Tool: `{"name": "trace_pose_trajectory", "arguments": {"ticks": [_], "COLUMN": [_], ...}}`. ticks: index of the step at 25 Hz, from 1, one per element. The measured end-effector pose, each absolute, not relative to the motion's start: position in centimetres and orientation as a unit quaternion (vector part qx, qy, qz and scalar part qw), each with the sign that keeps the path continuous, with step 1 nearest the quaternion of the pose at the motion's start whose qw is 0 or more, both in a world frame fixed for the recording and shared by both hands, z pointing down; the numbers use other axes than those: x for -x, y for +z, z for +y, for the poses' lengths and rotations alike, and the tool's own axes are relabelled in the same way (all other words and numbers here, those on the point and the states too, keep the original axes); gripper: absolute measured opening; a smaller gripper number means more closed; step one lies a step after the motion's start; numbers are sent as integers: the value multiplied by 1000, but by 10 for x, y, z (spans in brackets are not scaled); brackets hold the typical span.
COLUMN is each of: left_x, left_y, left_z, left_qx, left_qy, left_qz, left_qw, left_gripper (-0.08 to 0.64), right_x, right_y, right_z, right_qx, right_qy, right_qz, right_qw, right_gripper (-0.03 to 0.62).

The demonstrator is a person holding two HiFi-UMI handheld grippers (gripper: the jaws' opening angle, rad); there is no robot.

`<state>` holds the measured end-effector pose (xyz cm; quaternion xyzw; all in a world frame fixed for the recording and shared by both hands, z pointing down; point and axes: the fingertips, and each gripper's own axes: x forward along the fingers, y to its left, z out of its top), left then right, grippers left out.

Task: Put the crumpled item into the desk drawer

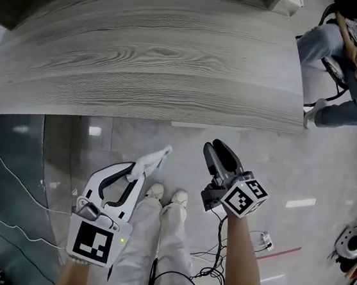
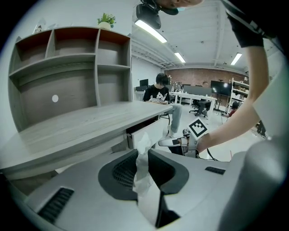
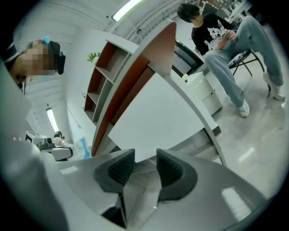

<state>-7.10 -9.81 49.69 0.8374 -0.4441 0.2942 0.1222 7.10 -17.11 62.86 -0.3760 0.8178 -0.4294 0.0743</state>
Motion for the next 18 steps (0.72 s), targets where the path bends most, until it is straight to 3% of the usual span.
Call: {"name": "trace_pose_trajectory", "arguments": {"ticks": [5,10,14,18], "left_x": [71,71,72,73], "left_y": [500,504,509,512], "left_z": [-97,-96,-95,-92], "left_qx": [-838,-837,-834,-834], "left_qy": [304,312,315,318], "left_qz": [-440,-436,-438,-435], "left_qw": [110,111,118,121], "left_gripper": [64,64,64,64], "right_x": [-62,-56,-54,-54], "right_y": [647,649,649,649], "right_z": [-181,-192,-197,-201], "right_qx": [355,338,324,313], "right_qy": [-450,-464,-465,-466], "right_qz": [813,807,808,809], "right_qw": [98,140,160,175], "right_gripper": [213,219,275,288]}}
